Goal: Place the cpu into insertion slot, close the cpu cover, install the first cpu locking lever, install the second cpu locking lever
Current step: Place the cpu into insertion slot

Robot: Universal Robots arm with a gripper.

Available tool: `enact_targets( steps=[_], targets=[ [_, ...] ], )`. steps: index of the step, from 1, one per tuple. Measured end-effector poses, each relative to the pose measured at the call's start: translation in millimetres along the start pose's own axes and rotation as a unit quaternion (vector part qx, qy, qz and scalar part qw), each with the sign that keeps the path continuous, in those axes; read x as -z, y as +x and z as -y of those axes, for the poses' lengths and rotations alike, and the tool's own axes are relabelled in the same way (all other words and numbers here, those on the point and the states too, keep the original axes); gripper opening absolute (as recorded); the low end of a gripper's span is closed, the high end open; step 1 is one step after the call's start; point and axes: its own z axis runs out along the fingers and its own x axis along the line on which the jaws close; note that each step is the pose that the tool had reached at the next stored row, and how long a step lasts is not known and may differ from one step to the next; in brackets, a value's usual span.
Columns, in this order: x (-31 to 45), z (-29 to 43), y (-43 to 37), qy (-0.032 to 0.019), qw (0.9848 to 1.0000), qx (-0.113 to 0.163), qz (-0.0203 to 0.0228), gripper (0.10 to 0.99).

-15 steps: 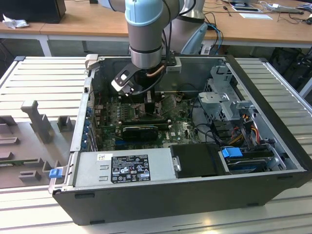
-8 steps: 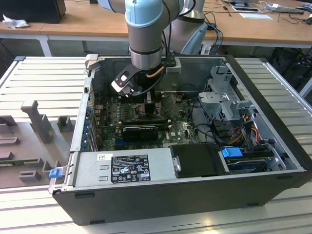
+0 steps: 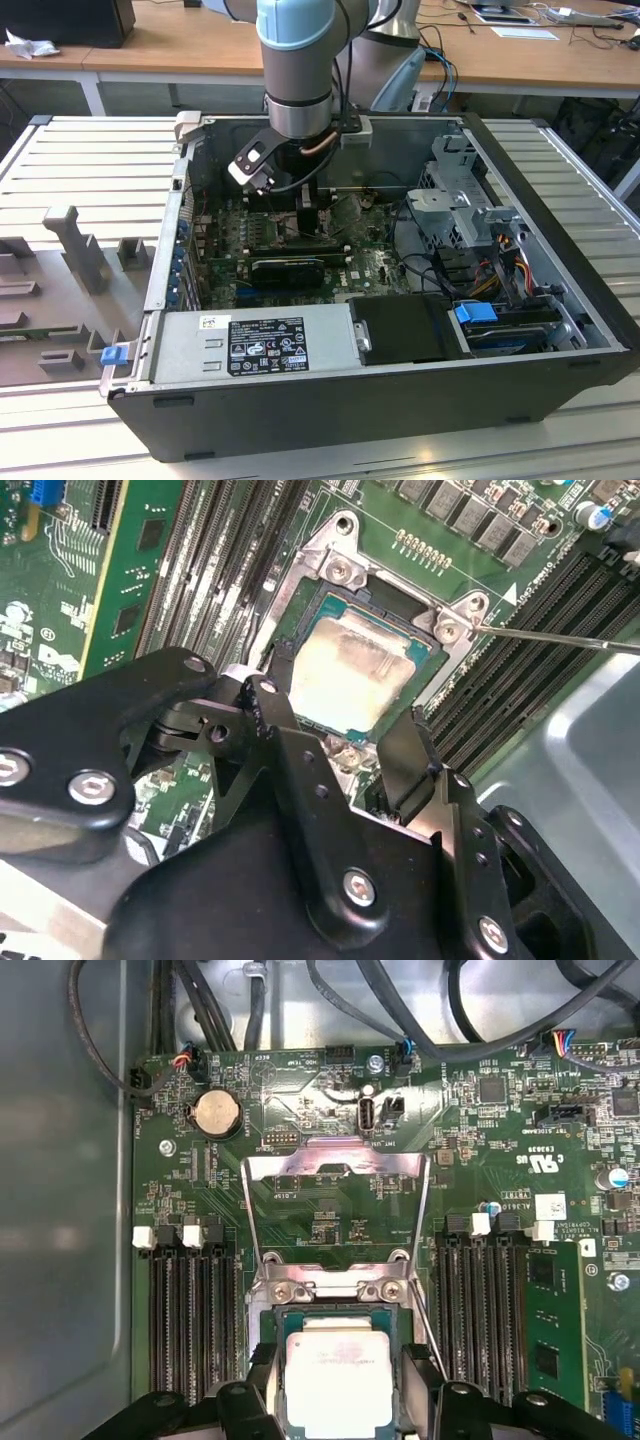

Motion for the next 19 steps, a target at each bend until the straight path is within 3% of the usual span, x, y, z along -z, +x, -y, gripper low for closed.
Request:
enact_targets(
  steps=[4, 5, 6, 10, 11, 12, 19],
  targets=[
    [3.7, -0.3, 0.1, 0.0, 1.0, 0.0, 0.0, 0.592],
    [4.4, -0.4, 0.2, 0.0, 1.0, 0.0, 0.0, 0.525],
    [4.9, -0.4, 0.2, 0.0, 1.0, 0.0, 0.0, 0.525],
    [7.1, -0.6, 0.3, 0.0, 1.0, 0.0, 0.0, 0.278],
    [7.7, -0.7, 0.3, 0.0, 1.0, 0.0, 0.0, 0.157],
    [8.1, -0.7, 0.3, -0.0001, 1.0, 0.0, -0.0001, 0.106],
    [11.0, -1.0, 0.4, -0.0001, 1.0, 0.0, -0.0001, 0.106]
  ],
)
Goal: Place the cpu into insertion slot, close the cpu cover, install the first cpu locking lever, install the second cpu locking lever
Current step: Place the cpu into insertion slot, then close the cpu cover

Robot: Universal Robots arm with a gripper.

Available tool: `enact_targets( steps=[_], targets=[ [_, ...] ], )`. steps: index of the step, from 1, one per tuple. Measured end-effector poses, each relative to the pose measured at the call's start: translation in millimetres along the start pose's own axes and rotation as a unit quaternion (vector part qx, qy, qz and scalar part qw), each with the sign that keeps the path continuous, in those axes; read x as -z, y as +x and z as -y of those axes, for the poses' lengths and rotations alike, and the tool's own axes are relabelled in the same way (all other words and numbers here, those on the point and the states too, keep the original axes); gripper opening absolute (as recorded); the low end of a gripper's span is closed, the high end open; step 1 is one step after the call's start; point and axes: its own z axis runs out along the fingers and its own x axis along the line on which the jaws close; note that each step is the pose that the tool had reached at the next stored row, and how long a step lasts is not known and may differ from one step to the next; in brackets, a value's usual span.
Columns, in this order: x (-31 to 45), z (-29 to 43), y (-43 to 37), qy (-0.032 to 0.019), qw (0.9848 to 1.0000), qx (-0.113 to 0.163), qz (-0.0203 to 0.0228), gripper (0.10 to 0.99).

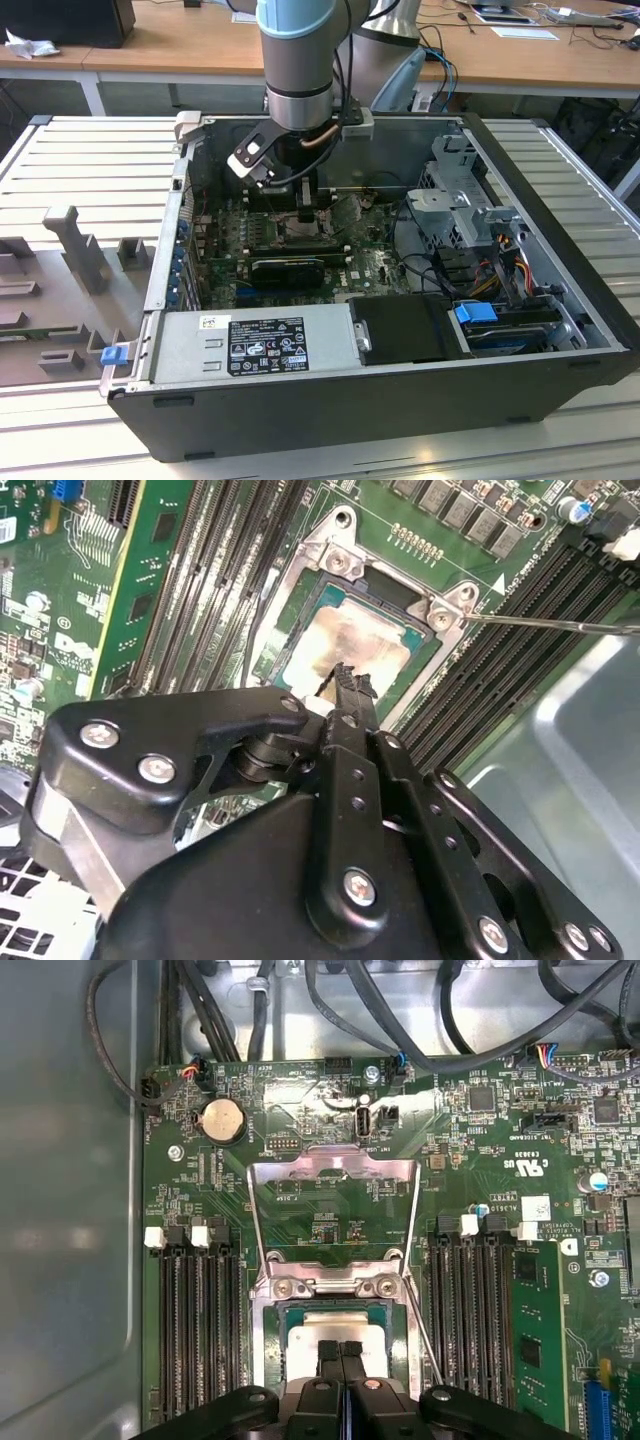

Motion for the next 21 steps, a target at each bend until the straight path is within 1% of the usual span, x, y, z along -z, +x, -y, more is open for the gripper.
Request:
enact_targets(
  steps=[3, 6, 9, 12, 14, 15, 18, 21],
  targets=[
    [1.5, -0.1, 0.0, 0.0001, 1.0, 0.0, 0.0001, 0.106],
    [4.8, -0.4, 0.1, 0.0001, 1.0, 0.0, 0.0002, 0.106],
    [5.2, -0.9, 0.0, 0.0001, 1.0, 0.0, 0.0002, 0.106],
    [4.6, -6.5, -0.4, 0.0029, 1.0, 0.0, -0.0002, 0.106],
    [5.3, -7.4, -0.4, 0.0069, 1.0, 0.0, -0.0014, 0.106],
    [8.0, -7.6, -0.3, 0.0074, 1.0, -0.001, -0.0021, 0.106],
    [13.8, -8.2, -0.1, 0.0075, 1.0, 0.0, -0.0022, 0.106],
    [14.5, -9.2, 0.0, 0.0074, 1.0, 0.0, -0.0024, 0.106]
  ],
)
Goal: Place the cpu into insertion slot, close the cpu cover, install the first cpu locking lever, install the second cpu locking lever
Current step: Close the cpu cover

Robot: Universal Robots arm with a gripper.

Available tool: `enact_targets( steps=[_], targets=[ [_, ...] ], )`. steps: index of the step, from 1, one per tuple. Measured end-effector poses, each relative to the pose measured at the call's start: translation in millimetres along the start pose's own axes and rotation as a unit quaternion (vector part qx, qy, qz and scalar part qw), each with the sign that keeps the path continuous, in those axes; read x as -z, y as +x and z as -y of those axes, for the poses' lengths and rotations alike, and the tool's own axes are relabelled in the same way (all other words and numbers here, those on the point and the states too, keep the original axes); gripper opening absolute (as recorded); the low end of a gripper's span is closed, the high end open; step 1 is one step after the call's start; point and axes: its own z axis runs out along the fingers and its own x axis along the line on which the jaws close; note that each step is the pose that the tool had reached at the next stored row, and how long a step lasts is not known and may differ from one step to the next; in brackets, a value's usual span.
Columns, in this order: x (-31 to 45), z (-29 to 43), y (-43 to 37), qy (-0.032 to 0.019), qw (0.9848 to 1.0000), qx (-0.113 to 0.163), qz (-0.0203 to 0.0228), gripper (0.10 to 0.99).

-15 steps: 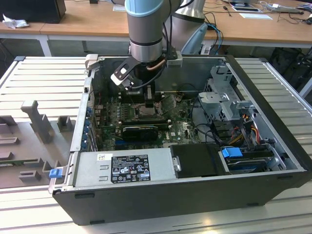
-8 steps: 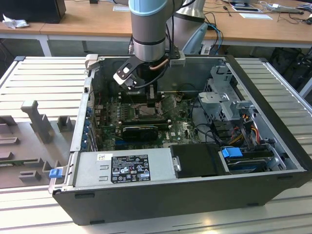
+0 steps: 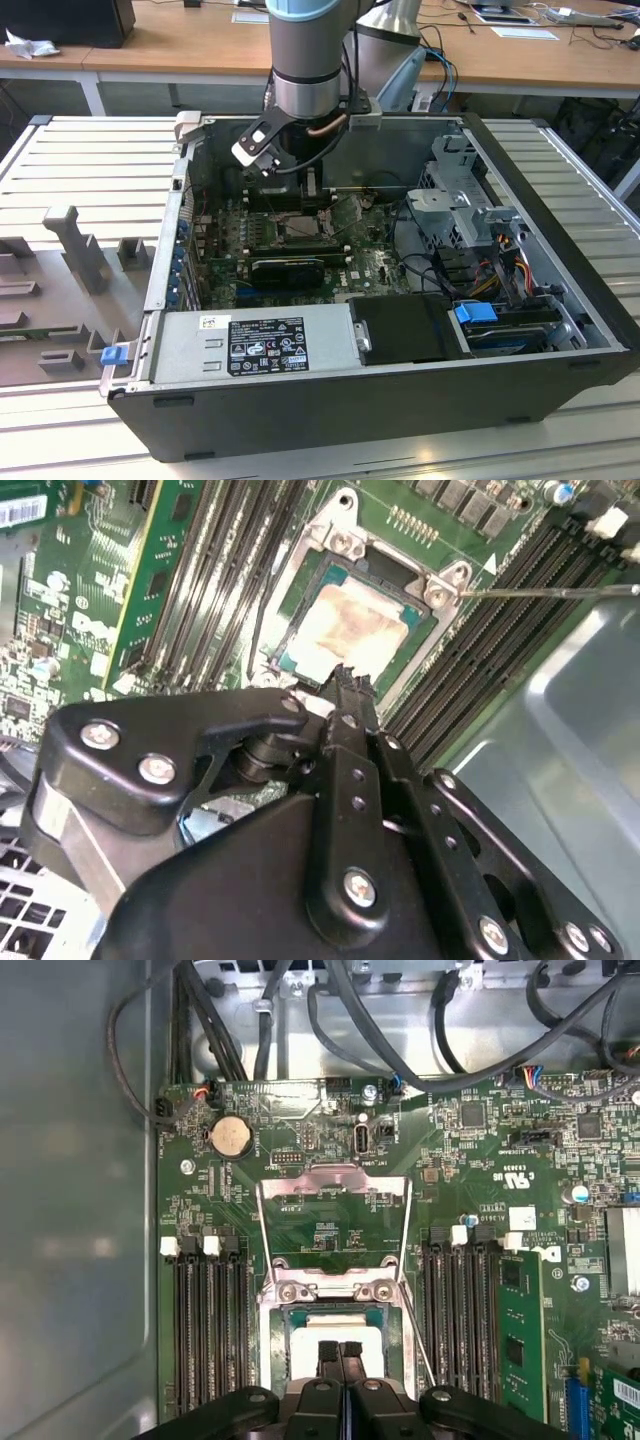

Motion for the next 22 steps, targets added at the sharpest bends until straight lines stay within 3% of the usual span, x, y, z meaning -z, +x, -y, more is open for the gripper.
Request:
enact_targets(
  steps=[4, 9, 17, 22],
  targets=[
    [4.6, -2.7, 0.3, 0.0, 1.0, 0.0, 0.0001, 0.106],
    [4.4, -8.6, 0.5, 0.0001, 1.0, 0.0, 0.0001, 0.106],
    [9.5, -9.6, 0.7, 0.0, 1.0, 0.0, 0.0001, 0.106],
    [9.3, -15.1, 0.8, 0.0001, 1.0, 0.0, 0.0001, 0.106]
  ],
)
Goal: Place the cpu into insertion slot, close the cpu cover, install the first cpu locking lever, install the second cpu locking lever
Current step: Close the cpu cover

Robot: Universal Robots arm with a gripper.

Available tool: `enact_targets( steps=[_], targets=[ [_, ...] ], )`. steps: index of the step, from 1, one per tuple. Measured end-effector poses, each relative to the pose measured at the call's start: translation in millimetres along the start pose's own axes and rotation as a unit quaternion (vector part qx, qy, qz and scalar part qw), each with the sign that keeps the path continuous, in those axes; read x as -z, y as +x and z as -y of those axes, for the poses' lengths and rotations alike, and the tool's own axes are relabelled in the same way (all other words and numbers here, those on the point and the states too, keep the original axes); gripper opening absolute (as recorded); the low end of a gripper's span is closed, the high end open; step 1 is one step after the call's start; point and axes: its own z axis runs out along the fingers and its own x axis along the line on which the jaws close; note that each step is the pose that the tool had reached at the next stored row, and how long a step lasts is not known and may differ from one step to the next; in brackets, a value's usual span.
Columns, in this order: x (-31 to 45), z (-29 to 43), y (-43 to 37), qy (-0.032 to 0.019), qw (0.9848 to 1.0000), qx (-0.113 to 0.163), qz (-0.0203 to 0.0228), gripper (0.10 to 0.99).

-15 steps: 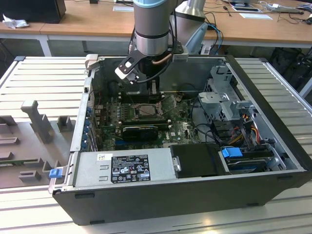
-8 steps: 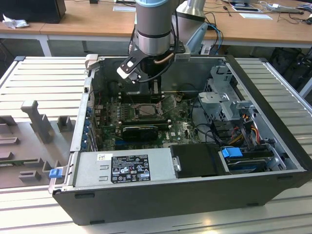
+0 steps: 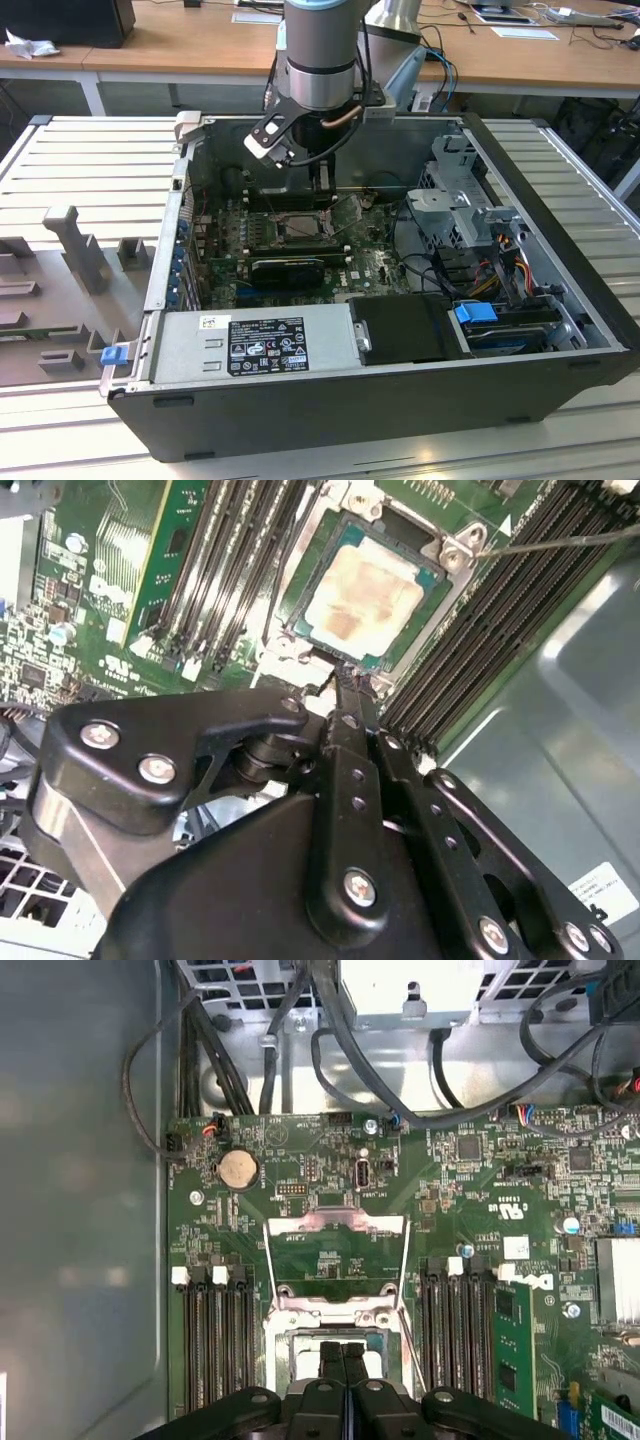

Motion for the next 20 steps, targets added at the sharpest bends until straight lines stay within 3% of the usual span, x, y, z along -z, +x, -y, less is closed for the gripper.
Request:
enact_targets(
  steps=[17, 20],
  targets=[
    [0.5, -7.8, 0.3, 0.0, 1.0, 0.0, 0.0, 0.106],
    [4.5, -9.9, 0.5, 0.0, 1.0, 0.0, -0.0001, 0.106]
  ],
)
